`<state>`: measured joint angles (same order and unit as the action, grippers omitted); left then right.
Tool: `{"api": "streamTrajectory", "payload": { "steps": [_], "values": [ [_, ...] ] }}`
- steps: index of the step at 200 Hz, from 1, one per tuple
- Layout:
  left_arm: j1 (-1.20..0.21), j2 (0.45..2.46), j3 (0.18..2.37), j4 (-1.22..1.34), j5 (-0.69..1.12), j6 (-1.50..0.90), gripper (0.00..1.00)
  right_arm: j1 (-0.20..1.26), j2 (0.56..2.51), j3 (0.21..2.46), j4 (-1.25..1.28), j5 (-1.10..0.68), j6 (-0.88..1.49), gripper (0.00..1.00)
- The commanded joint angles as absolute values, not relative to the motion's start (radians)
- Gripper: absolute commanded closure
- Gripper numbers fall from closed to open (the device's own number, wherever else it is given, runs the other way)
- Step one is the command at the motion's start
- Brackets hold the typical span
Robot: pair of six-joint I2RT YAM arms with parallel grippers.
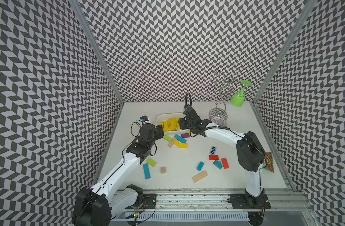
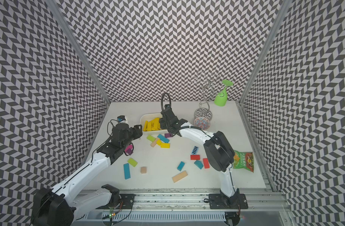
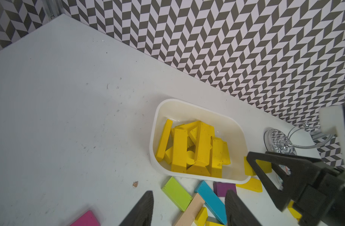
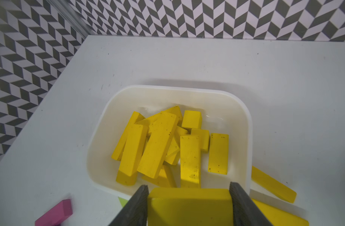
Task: Pick out the yellow building blocks
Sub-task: Place the building block in the storage box.
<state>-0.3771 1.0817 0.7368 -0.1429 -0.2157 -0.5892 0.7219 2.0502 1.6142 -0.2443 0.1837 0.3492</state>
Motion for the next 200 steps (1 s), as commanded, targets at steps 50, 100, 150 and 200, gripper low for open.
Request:
{"api": "streamTrajectory", "payload": {
  "steps": [50,100,150,200],
  "values": [
    [-0.378,1.087,0.725,-0.170,-0.229,-0.594,0.40,0.733,2.227,1.719,-0.093,0.150,0.294,0.55],
    [-0.377,1.106,0.741,-0.167,-0.227,-0.584,0.40,0.737,2.250,1.720,-0.081,0.172,0.297,0.40],
    [-0.378,1.087,0.737,-0.169,-0.233,-0.580,0.40,0.738,2.147,1.717,-0.105,0.164,0.259,0.26],
    [-0.376,1.066,0.712,-0.146,-0.226,-0.601,0.40,0.738,1.891,1.505,-0.081,0.108,0.044,0.24]
  ]
}}
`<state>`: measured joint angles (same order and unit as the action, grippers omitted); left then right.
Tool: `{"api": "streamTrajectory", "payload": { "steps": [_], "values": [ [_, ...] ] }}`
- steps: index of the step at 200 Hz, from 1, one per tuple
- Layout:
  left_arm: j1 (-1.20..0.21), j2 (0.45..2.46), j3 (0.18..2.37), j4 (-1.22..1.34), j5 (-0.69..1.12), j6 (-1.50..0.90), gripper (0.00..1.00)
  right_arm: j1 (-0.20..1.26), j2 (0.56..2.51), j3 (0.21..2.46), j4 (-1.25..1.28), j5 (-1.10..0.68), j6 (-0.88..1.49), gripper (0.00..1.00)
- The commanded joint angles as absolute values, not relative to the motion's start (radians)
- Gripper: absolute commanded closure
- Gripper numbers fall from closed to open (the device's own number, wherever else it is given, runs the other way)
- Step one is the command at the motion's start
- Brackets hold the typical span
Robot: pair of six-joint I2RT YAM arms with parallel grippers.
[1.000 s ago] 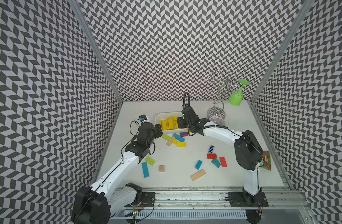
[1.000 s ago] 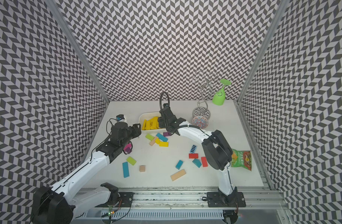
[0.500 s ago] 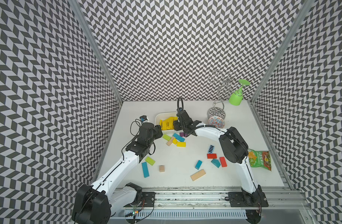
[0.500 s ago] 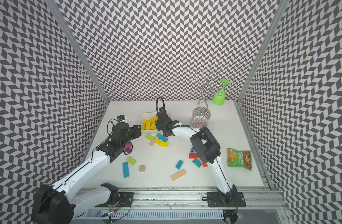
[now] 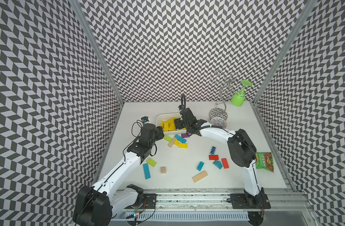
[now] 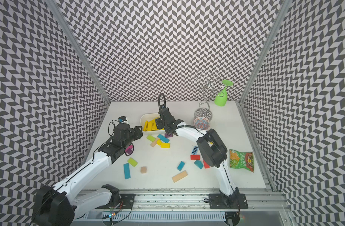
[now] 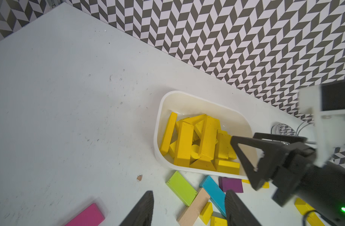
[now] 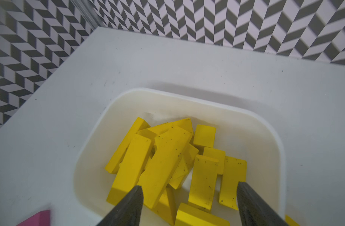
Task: Pick out the yellow building blocks
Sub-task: Place the building block in the storage box.
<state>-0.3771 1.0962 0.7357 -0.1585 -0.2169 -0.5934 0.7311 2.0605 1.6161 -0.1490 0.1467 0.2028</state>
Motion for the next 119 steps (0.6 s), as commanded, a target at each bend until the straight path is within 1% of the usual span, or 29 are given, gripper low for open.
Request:
{"api": "streamTrajectory", "payload": {
  "steps": [1,33,49,68,87,119],
  "values": [
    [-0.376,1.065,0.710,-0.145,-0.225,-0.603,0.40,0.738,1.885,1.497,-0.078,0.104,0.036,0.23],
    [-0.361,1.037,0.654,-0.108,-0.194,-0.660,0.40,0.738,1.691,1.186,0.071,0.015,-0.217,0.27],
    [-0.355,1.027,0.629,-0.096,-0.179,-0.683,0.40,0.738,1.628,1.077,0.106,-0.048,-0.348,0.28],
    [-0.349,1.017,0.607,-0.091,-0.175,-0.712,0.40,0.738,1.599,1.020,0.050,-0.171,-0.514,0.31],
    [-0.348,1.001,0.587,-0.085,-0.181,-0.740,0.39,0.739,1.613,1.011,-0.022,-0.264,-0.622,0.34],
    [-0.346,0.976,0.568,-0.084,-0.192,-0.768,0.40,0.741,1.698,1.049,-0.084,-0.316,-0.696,0.37]
  ]
}}
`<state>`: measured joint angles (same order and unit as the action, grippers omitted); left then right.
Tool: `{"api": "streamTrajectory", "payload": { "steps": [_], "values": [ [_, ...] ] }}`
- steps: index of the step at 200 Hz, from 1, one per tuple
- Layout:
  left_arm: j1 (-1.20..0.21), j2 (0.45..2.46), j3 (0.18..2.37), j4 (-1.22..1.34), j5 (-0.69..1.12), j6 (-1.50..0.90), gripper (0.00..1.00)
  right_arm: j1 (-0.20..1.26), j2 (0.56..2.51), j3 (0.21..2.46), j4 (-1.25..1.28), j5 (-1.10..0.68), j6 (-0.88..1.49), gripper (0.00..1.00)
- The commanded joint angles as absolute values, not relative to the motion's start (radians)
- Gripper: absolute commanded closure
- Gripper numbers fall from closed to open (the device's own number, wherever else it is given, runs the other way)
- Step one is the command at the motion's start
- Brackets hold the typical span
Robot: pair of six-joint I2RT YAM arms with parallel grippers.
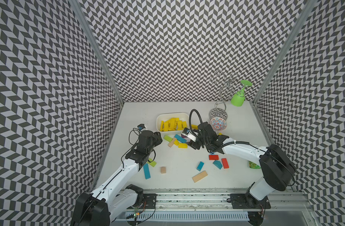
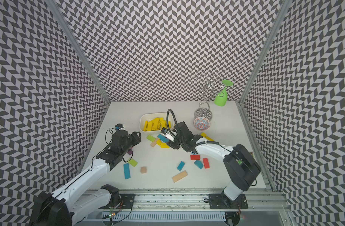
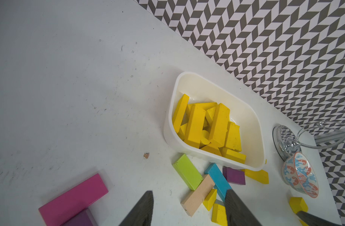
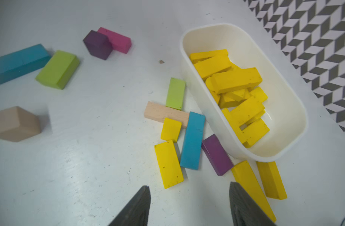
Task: Pick out the yellow building blocks
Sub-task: Place the building block in the storage box, then pick up the building block from the center of the board.
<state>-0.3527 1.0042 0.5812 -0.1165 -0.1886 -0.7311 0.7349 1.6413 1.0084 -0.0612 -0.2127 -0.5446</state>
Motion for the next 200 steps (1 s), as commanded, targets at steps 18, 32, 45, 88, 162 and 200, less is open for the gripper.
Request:
{"api": "streamTrajectory", "payload": {
  "steps": [18,32,45,88,162,200],
  "values": [
    [-0.347,0.970,0.569,-0.090,-0.193,-0.776,0.40,0.743,1.770,1.104,-0.143,-0.339,-0.716,0.38],
    [-0.347,0.964,0.570,-0.096,-0.194,-0.780,0.40,0.745,1.817,1.147,-0.182,-0.354,-0.725,0.40],
    [-0.346,0.957,0.569,-0.100,-0.199,-0.780,0.40,0.748,1.841,1.163,-0.184,-0.362,-0.731,0.42],
    [-0.347,0.949,0.571,-0.107,-0.211,-0.778,0.39,0.758,1.920,1.226,-0.204,-0.363,-0.739,0.46],
    [-0.341,0.953,0.577,-0.106,-0.210,-0.767,0.39,0.778,2.034,1.318,-0.248,-0.304,-0.744,0.51],
    [-0.341,0.961,0.585,-0.109,-0.198,-0.757,0.39,0.787,2.063,1.319,-0.249,-0.267,-0.744,0.51]
  ]
}}
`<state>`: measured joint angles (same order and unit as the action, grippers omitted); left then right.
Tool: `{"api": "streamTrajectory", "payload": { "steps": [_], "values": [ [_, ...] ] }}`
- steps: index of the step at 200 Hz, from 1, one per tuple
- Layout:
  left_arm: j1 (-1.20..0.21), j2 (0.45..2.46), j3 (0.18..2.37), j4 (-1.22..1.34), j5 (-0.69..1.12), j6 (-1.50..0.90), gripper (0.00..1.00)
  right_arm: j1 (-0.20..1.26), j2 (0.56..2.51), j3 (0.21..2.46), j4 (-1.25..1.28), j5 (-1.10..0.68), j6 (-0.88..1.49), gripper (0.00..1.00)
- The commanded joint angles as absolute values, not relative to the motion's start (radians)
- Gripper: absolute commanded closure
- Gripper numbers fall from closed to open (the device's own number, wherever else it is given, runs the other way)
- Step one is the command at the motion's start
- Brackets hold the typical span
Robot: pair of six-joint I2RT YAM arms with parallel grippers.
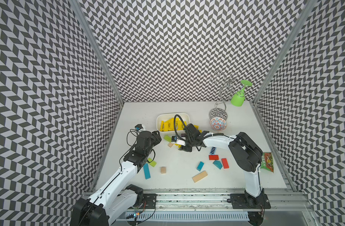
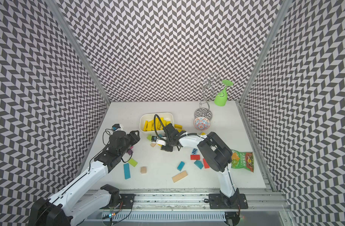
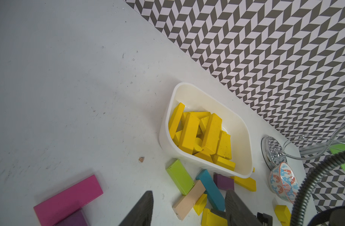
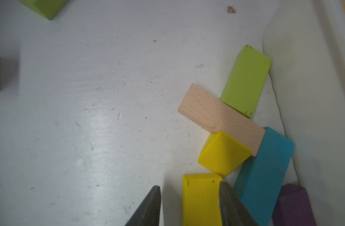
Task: Pick out the yellow building blocks
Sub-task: Pick up the building block from the center of the board.
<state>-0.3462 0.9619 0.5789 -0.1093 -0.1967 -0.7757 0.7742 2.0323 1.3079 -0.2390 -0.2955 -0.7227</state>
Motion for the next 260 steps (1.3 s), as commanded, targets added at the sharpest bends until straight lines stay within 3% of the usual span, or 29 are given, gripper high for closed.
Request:
{"api": "streamTrajectory", "payload": {
  "steps": [1,121,198,260],
  "values": [
    [-0.340,0.961,0.586,-0.109,-0.198,-0.757,0.39,0.788,2.064,1.319,-0.250,-0.266,-0.744,0.51],
    [-0.329,0.950,0.589,-0.117,-0.196,-0.727,0.39,0.795,2.085,1.337,-0.258,-0.175,-0.719,0.52],
    [-0.317,0.934,0.589,-0.123,-0.193,-0.715,0.39,0.798,2.026,1.363,-0.291,-0.215,-0.676,0.85],
    [-0.312,0.927,0.572,-0.109,-0.187,-0.706,0.39,0.757,1.846,1.315,-0.110,-0.287,-0.541,0.93]
  ]
}}
